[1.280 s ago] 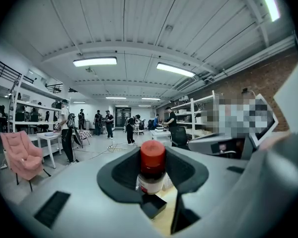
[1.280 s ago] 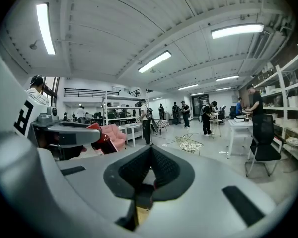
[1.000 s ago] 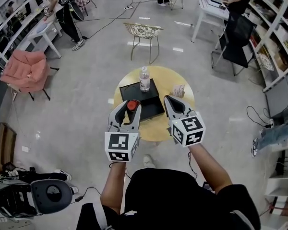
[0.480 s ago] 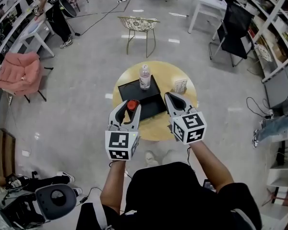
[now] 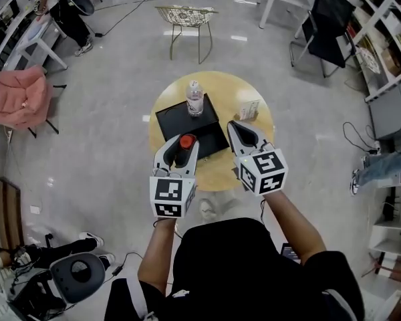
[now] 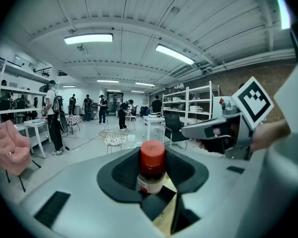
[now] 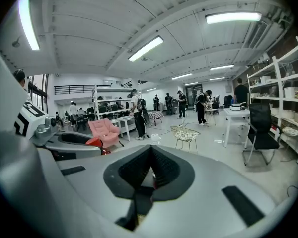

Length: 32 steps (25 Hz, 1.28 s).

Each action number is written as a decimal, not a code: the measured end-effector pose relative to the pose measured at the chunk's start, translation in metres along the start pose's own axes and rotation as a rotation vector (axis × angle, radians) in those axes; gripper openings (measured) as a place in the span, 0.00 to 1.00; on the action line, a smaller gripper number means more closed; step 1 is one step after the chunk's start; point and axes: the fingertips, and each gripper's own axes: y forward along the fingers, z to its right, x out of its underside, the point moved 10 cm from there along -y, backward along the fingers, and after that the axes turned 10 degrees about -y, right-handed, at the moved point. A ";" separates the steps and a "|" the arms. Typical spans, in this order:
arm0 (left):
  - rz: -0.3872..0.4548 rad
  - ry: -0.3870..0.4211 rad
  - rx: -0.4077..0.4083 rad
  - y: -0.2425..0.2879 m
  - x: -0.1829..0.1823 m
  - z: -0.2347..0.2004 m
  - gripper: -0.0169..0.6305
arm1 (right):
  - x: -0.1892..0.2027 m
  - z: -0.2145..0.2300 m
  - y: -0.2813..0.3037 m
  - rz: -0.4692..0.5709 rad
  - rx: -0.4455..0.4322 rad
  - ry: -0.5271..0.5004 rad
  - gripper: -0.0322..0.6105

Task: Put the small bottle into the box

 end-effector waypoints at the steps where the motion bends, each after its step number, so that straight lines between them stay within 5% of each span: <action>1: -0.011 0.003 -0.001 0.006 0.002 0.000 0.26 | 0.002 0.005 0.003 -0.006 -0.001 0.004 0.05; 32: -0.265 -0.063 -0.020 0.176 0.097 -0.008 0.26 | 0.091 0.106 0.091 -0.225 -0.074 0.117 0.05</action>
